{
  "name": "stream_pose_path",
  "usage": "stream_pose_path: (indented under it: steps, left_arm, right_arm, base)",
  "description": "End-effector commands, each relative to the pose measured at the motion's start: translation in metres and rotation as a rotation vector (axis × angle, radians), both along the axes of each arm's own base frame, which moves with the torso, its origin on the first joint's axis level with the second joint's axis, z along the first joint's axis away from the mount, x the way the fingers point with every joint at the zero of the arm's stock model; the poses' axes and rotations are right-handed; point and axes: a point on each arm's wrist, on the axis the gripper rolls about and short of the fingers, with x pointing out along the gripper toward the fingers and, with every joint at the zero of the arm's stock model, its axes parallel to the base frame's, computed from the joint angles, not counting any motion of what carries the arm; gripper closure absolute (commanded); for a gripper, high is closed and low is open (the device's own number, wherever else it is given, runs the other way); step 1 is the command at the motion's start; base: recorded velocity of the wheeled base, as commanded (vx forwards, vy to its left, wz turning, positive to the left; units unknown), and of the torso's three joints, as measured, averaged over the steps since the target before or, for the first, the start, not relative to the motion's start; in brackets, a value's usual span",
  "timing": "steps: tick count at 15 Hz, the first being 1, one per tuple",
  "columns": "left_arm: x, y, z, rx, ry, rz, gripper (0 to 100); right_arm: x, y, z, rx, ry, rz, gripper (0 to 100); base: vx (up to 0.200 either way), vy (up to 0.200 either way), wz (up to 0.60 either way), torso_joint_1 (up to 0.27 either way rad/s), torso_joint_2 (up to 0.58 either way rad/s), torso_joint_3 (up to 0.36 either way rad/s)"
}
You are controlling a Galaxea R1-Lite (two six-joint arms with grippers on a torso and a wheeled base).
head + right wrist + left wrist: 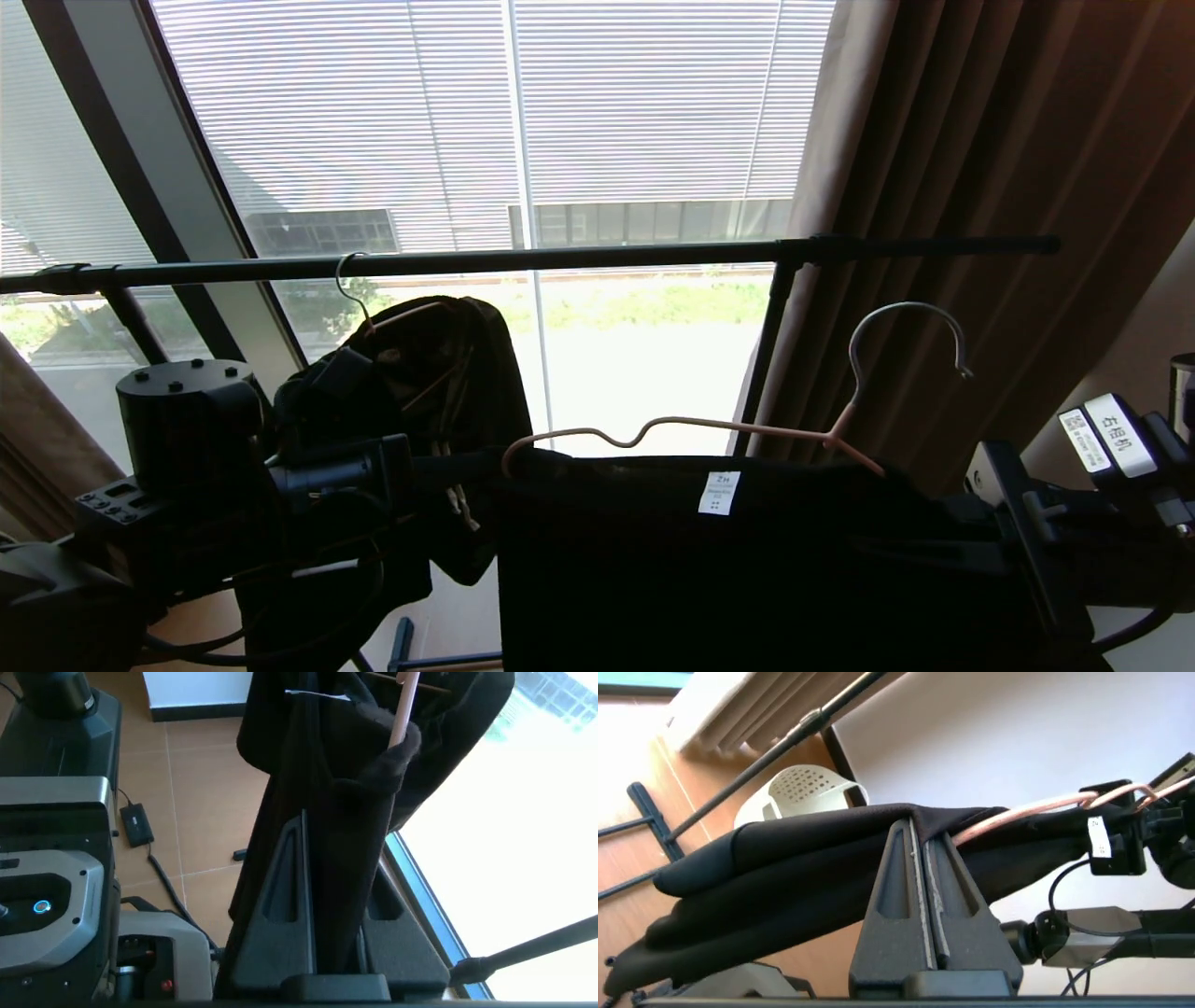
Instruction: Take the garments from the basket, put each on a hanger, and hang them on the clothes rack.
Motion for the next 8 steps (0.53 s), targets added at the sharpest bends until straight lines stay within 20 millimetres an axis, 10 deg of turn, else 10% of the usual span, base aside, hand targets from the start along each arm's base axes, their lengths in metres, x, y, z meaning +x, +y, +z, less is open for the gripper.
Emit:
stream_pose_path:
  steps: [1, 8]
  left_arm:
    - [-0.001, 0.002, 0.005, -0.006, -0.018, 0.008, 100]
    - [-0.011, -0.006, 0.039, -0.046, -0.131, -0.037, 100]
  right_arm:
    - [0.000, 0.000, -0.002, -0.004, 0.008, -0.001, 100]
    - [0.007, 0.001, -0.010, -0.057, 0.020, -0.070, 100]
  base:
    - [0.000, 0.000, 0.00, 0.000, 0.00, 0.000]
    - [0.000, 0.000, 0.00, 0.000, 0.00, 0.000]
